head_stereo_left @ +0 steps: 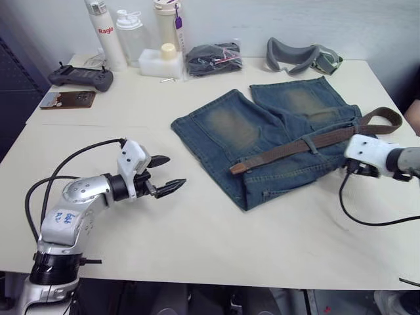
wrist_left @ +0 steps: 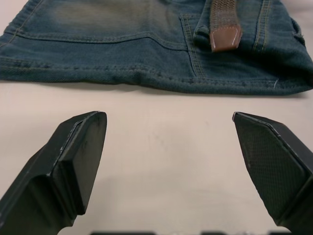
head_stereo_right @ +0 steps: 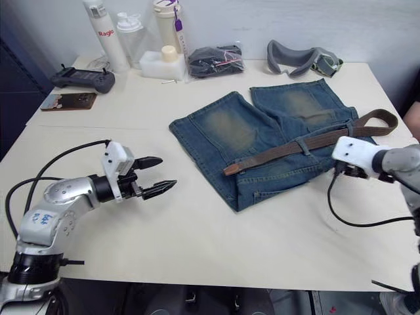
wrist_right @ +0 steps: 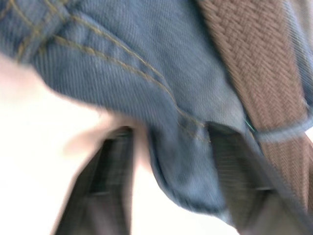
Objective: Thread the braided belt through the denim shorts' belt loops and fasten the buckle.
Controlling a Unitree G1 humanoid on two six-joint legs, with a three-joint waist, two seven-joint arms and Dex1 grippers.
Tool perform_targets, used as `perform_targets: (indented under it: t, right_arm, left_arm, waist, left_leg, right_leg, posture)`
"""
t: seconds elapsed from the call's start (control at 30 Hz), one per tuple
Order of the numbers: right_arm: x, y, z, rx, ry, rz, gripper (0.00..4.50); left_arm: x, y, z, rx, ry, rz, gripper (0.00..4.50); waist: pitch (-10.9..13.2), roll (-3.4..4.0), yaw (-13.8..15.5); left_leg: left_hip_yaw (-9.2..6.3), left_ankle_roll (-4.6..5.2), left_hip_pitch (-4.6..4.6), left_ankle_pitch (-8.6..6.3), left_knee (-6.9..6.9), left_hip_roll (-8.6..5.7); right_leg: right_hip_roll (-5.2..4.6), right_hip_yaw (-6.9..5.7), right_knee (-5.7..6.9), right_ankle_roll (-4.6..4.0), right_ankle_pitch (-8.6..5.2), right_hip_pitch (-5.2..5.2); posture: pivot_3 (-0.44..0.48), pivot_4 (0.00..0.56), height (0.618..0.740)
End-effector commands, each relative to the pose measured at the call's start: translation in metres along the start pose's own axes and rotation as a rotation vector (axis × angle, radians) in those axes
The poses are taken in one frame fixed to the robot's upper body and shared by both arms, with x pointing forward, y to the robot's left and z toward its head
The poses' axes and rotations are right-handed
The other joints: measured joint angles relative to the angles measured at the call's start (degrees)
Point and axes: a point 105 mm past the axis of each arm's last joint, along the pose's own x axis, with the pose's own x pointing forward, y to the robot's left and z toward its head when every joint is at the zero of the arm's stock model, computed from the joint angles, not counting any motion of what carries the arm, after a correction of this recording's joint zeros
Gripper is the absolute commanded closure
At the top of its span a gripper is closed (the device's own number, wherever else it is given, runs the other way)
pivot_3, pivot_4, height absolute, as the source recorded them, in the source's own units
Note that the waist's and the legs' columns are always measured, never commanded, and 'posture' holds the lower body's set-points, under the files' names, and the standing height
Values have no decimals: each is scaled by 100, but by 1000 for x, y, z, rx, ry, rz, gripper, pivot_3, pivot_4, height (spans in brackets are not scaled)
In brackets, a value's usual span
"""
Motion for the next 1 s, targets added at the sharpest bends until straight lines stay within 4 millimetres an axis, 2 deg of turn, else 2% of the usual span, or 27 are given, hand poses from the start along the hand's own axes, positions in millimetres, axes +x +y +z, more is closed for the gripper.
perform_targets:
  t: [0.03,0.07,0.17,0.23,0.4,0.53,0.67,0.8,1.0]
  right_arm:
    - [-35,-22,13,246,-77,-54,54]
    - [-38,-18,23,382,-152,-28,54]
    - [-43,8,72,714,-425,93,54]
    - [-42,29,99,868,-536,164,54]
    - [-32,80,140,1354,-737,521,54]
    - [-15,103,150,1563,-765,531,54]
    - [-5,110,154,1726,-775,536,54]
    - [5,112,154,1798,-720,531,54]
    - [15,118,167,1825,-664,574,54]
  left_arm:
    - [8,1,5,46,-11,-20,0]
    - [12,0,4,42,-14,-32,0]
    - [22,-1,7,26,-31,-58,0]
    - [25,-2,13,25,-52,-69,0]
    - [26,-3,23,22,-77,-84,0]
    - [25,-2,21,29,-60,-81,0]
    - [22,-2,24,55,-69,-69,0]
    - [20,-1,31,76,-93,-58,0]
    - [20,-1,30,87,-91,-41,0]
  waist:
    - [1,1,0]
    - [1,1,0]
    - [-2,-4,-43]
    - [-4,-8,-98]
    - [-4,-7,-119]
    - [-4,-7,-108]
    - [-4,-6,-124]
    - [-4,-5,-144]
    - [-4,-5,-155]
  left_leg:
    - [-1,0,0,0,0,2]
    - [-1,0,1,0,0,3]
    - [-3,-2,9,1,-1,13]
    - [-7,-7,14,4,-6,19]
    - [-8,-25,13,14,-24,13]
    - [-9,-29,16,16,-26,10]
    - [1,-27,12,16,-25,4]
    - [6,-28,12,16,-26,7]
    - [9,-28,12,16,-26,9]
  right_leg:
    - [2,-1,0,0,0,1]
    - [2,-1,0,0,0,4]
    - [9,-6,-4,0,0,15]
    - [13,-6,-3,-1,0,19]
    - [10,-3,-3,-1,0,14]
    - [7,-4,-2,-2,-1,14]
    - [2,4,3,-2,-1,5]
    - [5,7,10,-10,-5,-3]
    - [8,10,16,-14,-8,-8]
  posture:
    - [0,150,656]
    - [0,150,656]
    - [0,150,656]
    - [0,150,656]
    - [0,150,656]
    - [0,150,656]
    - [0,150,656]
    - [0,150,656]
    - [0,150,656]
